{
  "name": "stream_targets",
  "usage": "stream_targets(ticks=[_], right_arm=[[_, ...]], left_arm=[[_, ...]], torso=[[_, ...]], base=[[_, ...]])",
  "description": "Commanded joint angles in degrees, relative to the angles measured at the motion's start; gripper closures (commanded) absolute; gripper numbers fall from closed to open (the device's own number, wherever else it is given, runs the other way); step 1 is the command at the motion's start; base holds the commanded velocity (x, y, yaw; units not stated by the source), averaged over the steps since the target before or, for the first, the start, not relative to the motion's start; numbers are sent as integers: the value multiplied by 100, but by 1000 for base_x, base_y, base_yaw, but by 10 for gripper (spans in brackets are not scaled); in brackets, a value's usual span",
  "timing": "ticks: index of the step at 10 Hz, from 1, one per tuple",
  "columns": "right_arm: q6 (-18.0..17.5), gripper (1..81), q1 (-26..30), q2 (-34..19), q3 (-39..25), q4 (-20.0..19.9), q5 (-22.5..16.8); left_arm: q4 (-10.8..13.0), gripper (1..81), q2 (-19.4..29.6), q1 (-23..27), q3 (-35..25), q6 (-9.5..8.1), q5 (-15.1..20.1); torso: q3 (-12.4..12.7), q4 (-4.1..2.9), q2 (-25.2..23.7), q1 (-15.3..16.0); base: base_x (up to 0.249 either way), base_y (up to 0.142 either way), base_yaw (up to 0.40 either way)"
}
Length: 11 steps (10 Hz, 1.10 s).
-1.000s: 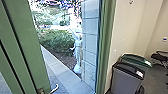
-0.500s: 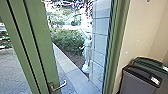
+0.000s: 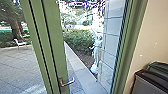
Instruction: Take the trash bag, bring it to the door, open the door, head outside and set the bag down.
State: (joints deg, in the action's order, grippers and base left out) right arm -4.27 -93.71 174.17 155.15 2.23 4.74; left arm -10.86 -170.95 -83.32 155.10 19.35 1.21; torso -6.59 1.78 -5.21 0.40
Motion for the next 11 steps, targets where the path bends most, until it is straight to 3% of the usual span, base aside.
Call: stream_targets(ticks=[1,11], right_arm=[[22,10,93,-187,-285,120,-228],[14,10,93,-152,-258,120,-228]], left_arm=[[32,811,253,259,-313,25,301],[49,811,236,242,-296,17,319]], torso=[[0,0,0,0],[0,0,0,0]], base=[[0,0,341],[0,0,338]])
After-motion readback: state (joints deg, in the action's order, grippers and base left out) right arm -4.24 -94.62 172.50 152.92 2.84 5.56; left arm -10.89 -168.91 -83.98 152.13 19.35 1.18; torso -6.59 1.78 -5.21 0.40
